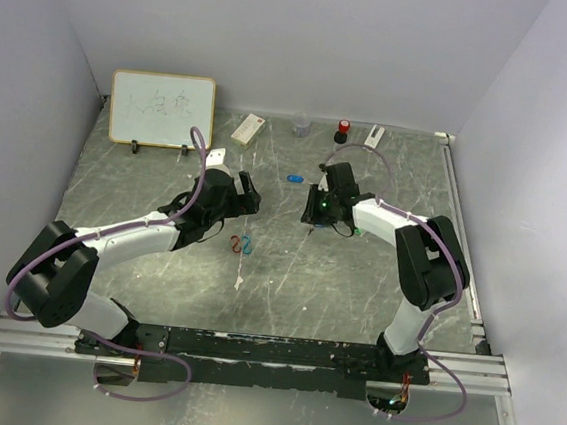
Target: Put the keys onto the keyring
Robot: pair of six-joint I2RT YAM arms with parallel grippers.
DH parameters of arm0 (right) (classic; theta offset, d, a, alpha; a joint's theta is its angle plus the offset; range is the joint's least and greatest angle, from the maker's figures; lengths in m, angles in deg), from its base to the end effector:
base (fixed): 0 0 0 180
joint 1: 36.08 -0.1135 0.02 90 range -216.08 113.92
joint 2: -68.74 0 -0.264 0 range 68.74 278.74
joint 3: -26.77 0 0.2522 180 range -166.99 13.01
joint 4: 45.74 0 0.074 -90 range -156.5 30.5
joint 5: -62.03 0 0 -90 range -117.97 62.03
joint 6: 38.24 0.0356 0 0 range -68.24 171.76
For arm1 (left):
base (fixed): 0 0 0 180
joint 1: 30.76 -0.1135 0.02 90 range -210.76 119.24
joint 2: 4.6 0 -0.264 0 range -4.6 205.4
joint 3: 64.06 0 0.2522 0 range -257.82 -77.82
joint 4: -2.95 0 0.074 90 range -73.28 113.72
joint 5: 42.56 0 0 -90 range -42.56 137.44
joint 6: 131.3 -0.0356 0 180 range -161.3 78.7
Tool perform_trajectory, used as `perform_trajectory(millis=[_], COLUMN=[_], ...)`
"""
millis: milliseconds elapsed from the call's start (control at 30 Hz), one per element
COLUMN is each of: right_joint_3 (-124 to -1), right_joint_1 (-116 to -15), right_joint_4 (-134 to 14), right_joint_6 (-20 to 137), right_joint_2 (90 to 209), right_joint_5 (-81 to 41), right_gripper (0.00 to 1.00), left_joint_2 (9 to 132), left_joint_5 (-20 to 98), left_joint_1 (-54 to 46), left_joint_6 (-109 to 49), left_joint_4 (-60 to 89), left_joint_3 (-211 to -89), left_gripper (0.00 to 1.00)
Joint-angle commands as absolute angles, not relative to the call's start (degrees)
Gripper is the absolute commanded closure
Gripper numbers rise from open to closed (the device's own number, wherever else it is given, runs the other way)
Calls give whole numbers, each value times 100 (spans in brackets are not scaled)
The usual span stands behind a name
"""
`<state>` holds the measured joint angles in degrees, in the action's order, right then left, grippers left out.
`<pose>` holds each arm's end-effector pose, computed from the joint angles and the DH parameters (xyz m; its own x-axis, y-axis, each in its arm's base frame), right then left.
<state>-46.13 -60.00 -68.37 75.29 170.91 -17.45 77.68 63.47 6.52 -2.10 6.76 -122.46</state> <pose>0.3291 0.1531 0.1625 -0.8598 0.0480 -0.5084 -0.1727 0.9095 0.3781 0.2534 -0.1805 0.2227 -0.5315 -0.3588 -0.7673 0.0667 0.8853 -0.4602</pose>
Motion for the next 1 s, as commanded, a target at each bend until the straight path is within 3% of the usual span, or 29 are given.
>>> perform_trajectory(millis=[0, 100, 233, 367, 633, 967], right_joint_3=[-4824, -4829, -4756, -4602, -4541, -5381], right_joint_1=[-6182, -6200, -6184, -6150, -6130, -6120], right_joint_4=[-6787, -6853, -6990, -6913, -6620, -6334], right_joint_6=[7479, 7476, 7402, 7360, 7209, 7070], right_joint_2=[17127, 17035, 16878, 16699, 16613, 17709], right_joint_5=[-1947, -2190, -2630, -2788, -2961, -3058], right_gripper=[77, 73, 54, 49, 48, 51], left_joint_2=[7666, 7659, 7690, 7847, 8101, 8175], left_joint_5=[6257, 6239, 6148, 6048, 5943, 6002], left_joint_1=[614, 615, 613, 616, 616, 616], left_joint_6=[-297, -298, -304, -389, -413, -469], left_joint_4=[651, 652, 627, 741, 864, 942], left_joint_3=[-12418, -12422, -12427, -12569, -12735, -12814], left_gripper=[3, 3, 3, 2, 2, 2])
